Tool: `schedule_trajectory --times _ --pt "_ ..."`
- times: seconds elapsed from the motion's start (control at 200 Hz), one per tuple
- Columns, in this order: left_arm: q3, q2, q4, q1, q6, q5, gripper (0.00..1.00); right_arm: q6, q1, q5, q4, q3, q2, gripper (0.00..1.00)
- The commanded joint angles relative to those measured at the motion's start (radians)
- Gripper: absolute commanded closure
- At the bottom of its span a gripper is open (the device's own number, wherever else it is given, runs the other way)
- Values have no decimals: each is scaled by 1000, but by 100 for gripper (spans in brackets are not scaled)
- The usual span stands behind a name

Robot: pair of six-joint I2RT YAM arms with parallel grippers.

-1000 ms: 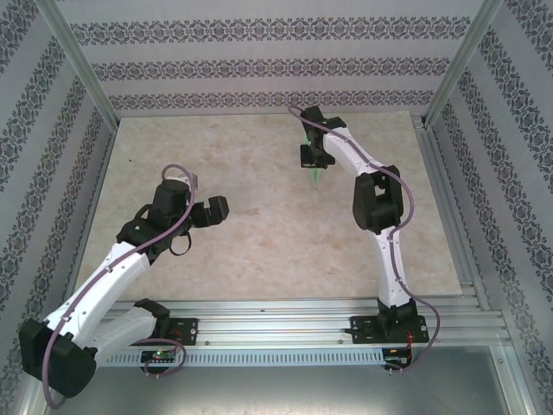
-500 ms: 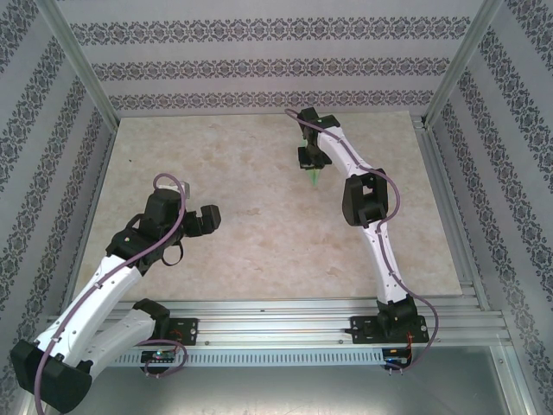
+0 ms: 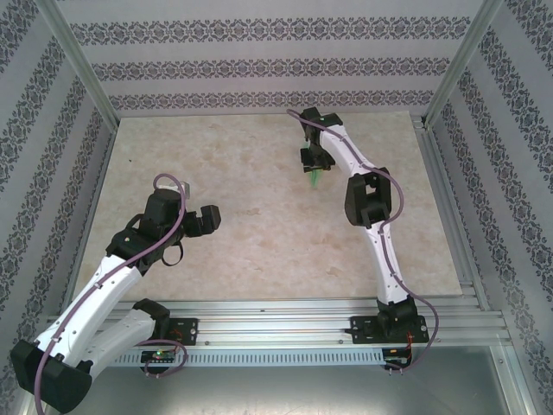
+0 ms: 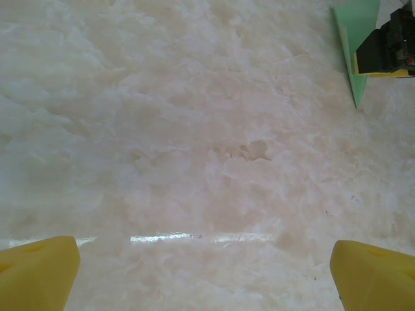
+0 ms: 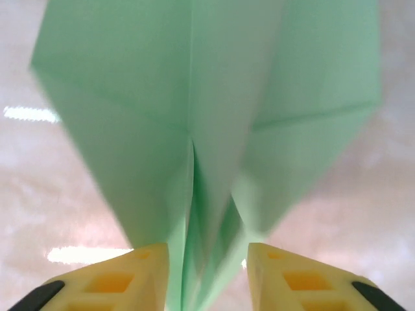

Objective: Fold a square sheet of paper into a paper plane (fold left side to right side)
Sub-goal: Place the paper plane at the top-center of the table, then reset both arms

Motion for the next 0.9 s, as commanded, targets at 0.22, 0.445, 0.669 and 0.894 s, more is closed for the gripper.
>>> schedule_trajectory --times 0.22,0.445,0.669,0.894 --pt "15 -8 104 7 -60 -208 0 -1 34 74 110 -509 -620 47" --pt "-20 -13 202 29 -8 -514 0 -21 2 125 357 -1013 -1056 38" --pt "-146 -16 446 52 98 -745 0 -44 -117 150 641 -1389 -1363 23" --pt "-281 23 658 105 259 -769 0 -83 -223 134 970 -1666 -1476 2"
